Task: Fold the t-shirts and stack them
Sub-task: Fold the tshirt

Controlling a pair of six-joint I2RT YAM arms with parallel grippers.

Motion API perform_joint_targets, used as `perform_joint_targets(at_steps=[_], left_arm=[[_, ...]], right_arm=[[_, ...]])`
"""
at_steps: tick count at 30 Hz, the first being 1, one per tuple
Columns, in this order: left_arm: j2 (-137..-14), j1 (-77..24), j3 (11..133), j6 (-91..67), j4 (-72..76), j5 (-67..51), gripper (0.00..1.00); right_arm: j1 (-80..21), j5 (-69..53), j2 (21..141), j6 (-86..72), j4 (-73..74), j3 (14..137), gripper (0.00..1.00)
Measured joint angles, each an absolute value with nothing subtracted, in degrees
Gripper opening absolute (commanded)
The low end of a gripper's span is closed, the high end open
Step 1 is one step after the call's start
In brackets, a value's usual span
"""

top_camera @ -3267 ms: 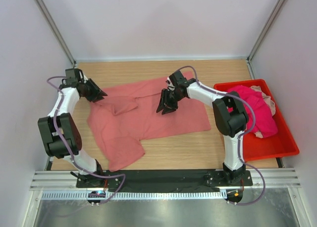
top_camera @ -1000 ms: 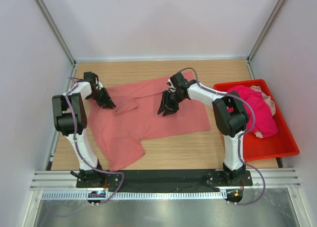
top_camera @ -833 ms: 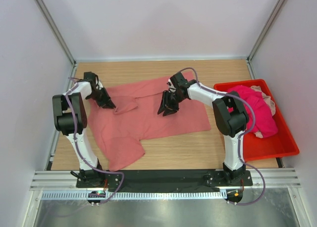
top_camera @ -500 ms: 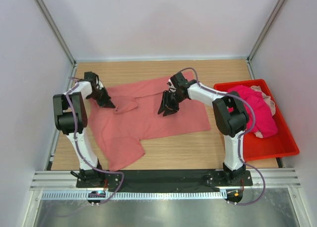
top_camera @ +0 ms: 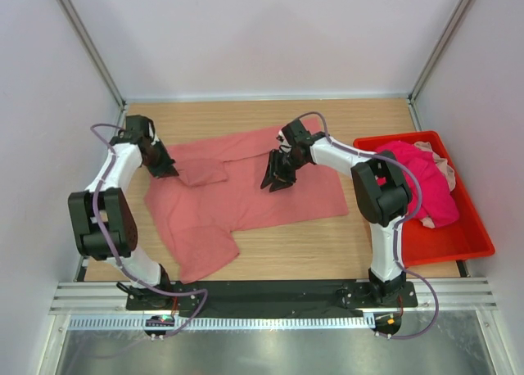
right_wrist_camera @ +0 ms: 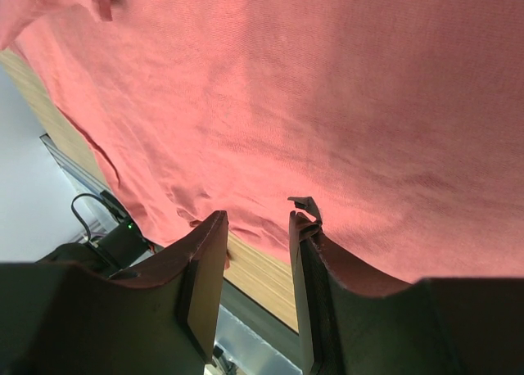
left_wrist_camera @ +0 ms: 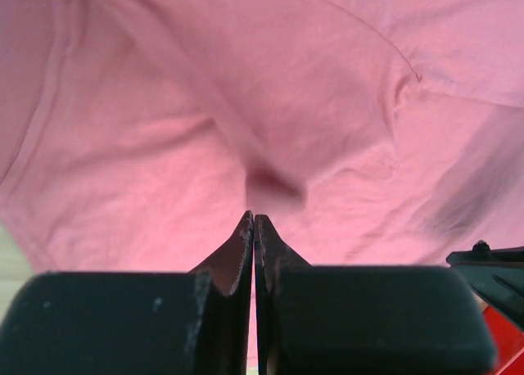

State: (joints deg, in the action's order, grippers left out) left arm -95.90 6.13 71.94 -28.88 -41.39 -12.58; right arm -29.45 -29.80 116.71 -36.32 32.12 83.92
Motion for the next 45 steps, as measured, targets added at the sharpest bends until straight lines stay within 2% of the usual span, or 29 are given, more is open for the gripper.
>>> perform_joint_targets(at_steps=[4, 13, 16, 18, 20, 21, 22, 23, 24, 28, 29, 31, 33, 45], left_arm=[[-91.72, 6.11, 68.75, -30.89, -42.72, -10.04, 0.0], [-88.01, 6.11, 57.56, -37.63, -45.1, -7.97, 0.0], [-86.37, 6.11, 55.05, -39.4, -45.23, -7.81, 0.0], [-85.14, 6.13, 54.72, -39.99, -44.93, -7.9, 0.03], [-84.62, 6.13, 55.31, -39.44, -43.83, -8.21, 0.19], [-84.73, 6.15, 55.88, -38.81, -43.13, -8.43, 0.34], [-84.99, 6.2, 56.51, -38.44, -42.78, -8.71, 0.44], [-85.67, 6.37, 57.76, -37.5, -42.65, -9.02, 0.62], [-86.46, 6.55, 59.05, -36.8, -42.24, -9.04, 0.73], [-89.73, 7.77, 63.0, -34.92, -40.49, -9.06, 0.72], [-90.67, 8.19, 63.9, -34.06, -40.29, -9.06, 0.69], [-92.71, 8.8, 65.45, -32.45, -39.86, -9.26, 0.55], [-94.43, 9.15, 66.3, -30.26, -38.92, -10.31, 0.49], [-99.66, 9.13, 66.61, -21.56, -30.92, -18.24, 0.5]], right_arm=[[-29.52, -30.0, 117.19, -36.32, 32.36, 85.8, 0.43], [-31.94, -32.1, 125.19, -39.22, 28.05, 98.76, 0.44], [-33.98, -33.06, 128.57, -39.72, 26.48, 101.91, 0.47], [-35.22, -33.47, 130.67, -40.29, 25.32, 103.5, 0.54], [-36.27, -33.91, 132.03, -40.75, 23.9, 103.85, 0.58], [-36.67, -34.04, 132.42, -40.97, 23.49, 103.85, 0.59], [-36.91, -34.13, 132.77, -41.25, 23.03, 103.85, 0.59], [-37.01, -34.28, 133.14, -41.95, 22.59, 103.98, 0.59], [-37.01, -34.3, 133.53, -42.5, 22.06, 104.31, 0.59], [-36.58, -34.22, 135.06, -44.71, 19.62, 105.01, 0.58], [-36.53, -34.2, 135.41, -45.15, 19.22, 105.01, 0.57], [-36.36, -34.2, 136.09, -45.76, 18.57, 105.03, 0.57], [-36.18, -34.2, 136.88, -46.11, 18.13, 105.36, 0.56], [-36.16, -34.72, 138.08, -46.94, 16.91, 106.67, 0.52]])
